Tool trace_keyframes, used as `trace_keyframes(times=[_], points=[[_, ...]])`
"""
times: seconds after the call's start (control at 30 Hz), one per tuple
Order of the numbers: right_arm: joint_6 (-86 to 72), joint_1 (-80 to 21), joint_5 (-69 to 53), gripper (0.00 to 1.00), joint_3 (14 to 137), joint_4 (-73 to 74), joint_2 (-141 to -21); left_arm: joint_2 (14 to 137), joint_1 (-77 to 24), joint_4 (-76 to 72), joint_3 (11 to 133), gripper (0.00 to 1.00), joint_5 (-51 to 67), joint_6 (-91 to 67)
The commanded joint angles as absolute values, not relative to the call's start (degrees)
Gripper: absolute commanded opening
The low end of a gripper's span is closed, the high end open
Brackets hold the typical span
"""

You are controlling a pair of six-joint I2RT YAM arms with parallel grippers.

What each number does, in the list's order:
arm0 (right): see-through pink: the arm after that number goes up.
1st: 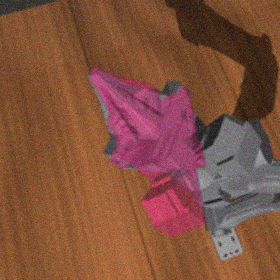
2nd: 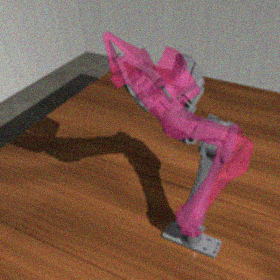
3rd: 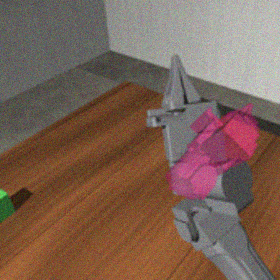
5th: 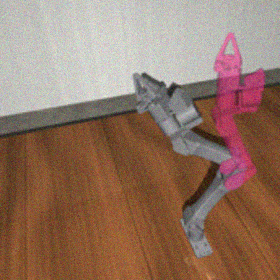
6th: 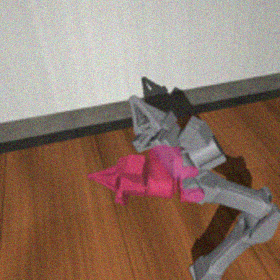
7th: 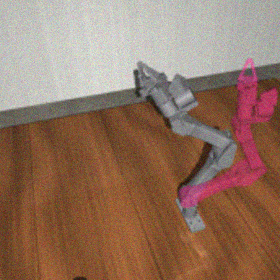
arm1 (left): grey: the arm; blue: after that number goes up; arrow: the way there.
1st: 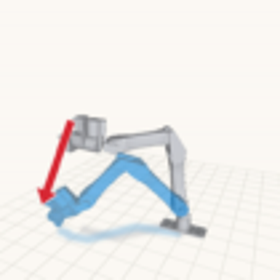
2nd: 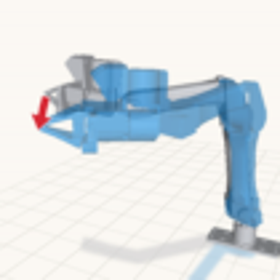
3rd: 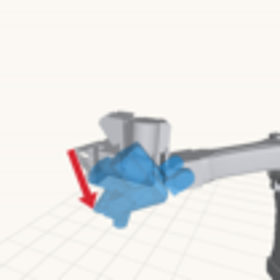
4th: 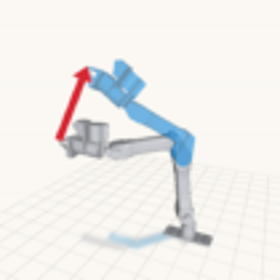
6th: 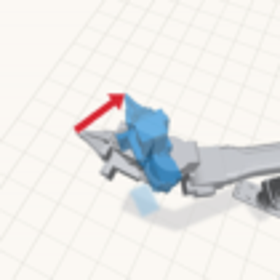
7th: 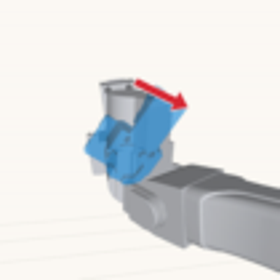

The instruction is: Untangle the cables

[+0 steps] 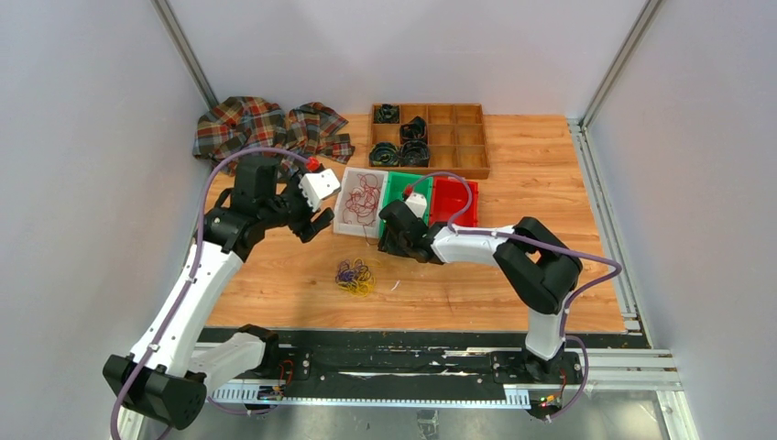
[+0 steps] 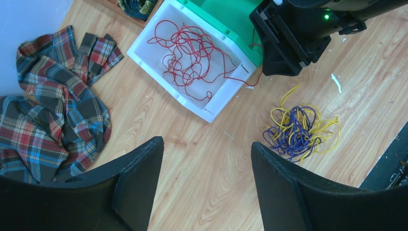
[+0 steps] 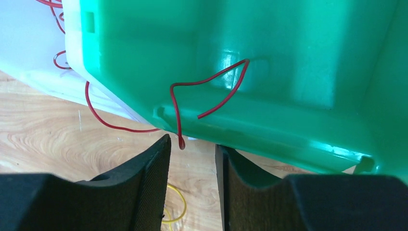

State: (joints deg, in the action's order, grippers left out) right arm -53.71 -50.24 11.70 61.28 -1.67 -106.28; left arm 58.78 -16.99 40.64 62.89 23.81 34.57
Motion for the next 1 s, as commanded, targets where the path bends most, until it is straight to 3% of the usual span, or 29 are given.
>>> trace_keyframes(times=[0.0, 0.27, 0.47, 0.97], points=[[-57.6, -51.1, 17.4, 0.37, 61.2, -3.9, -108.1, 57.3, -16.6, 42.8, 64.3, 0.71, 24.4, 36.5], [-59.0, -52.7, 19.4, 0.21, 61.4, -7.4, -108.8, 55.9, -16.6, 45.6, 64.2, 0.71, 24.9, 37.4], [-57.0, -53.1, 20.8, 0.01, 63.1, -7.6, -108.3, 54.8, -16.6, 46.9, 64.2, 0.71, 25.0, 38.1], [-44.0, -53.7, 28.6, 0.01, 64.2, -9.4, -101.9, 54.0, -16.6, 47.7, 64.2, 0.71, 25.8, 37.7]])
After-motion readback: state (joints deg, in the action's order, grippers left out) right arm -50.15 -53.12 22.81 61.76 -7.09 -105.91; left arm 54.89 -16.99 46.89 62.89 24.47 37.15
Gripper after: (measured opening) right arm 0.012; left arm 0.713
